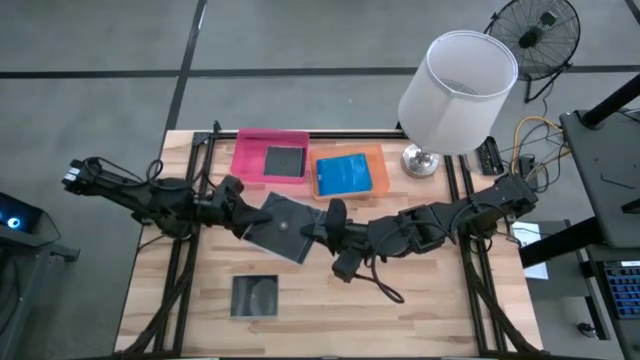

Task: Pick & place jewel cases by type
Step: Put the right black CD case into the pink bin

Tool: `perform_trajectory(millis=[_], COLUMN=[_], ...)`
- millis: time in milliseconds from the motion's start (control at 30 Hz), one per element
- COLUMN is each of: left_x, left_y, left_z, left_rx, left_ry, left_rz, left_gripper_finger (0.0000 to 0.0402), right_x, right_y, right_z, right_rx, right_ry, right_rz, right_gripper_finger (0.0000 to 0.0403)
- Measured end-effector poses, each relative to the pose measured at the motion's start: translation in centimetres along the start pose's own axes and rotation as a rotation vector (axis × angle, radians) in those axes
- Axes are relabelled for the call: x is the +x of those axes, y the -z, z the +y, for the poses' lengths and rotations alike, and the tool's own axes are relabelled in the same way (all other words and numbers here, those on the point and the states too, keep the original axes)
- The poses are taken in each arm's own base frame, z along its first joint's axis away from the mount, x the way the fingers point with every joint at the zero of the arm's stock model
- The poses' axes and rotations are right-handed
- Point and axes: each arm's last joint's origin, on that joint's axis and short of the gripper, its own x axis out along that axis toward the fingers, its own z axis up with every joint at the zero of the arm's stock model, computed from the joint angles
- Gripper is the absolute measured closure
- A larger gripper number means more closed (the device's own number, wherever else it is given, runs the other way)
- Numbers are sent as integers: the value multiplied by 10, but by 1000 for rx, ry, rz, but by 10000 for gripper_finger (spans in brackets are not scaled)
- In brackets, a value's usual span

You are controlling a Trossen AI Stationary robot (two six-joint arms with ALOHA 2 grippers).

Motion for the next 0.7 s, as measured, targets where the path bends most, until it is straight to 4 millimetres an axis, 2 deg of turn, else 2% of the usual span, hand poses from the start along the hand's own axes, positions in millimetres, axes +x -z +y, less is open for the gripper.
perform_trajectory(millis=[233, 533, 700], left_x=[-1, -2, -2], left_y=[-5, -18, -22], left_z=[-3, -12, -14], left_rx=[68, 156, 157], left_ry=[22, 100, 119], left_rz=[-22, -115, -115], left_gripper_finger=[385, 386, 386], right_x=[0, -3, -7], right_y=[0, 7, 8], right_z=[-2, -7, -12], right_rx=[-101, -80, -61], right_ry=[25, 110, 137], right_rz=[10, 272, 277], right_gripper_finger=[365, 364, 364])
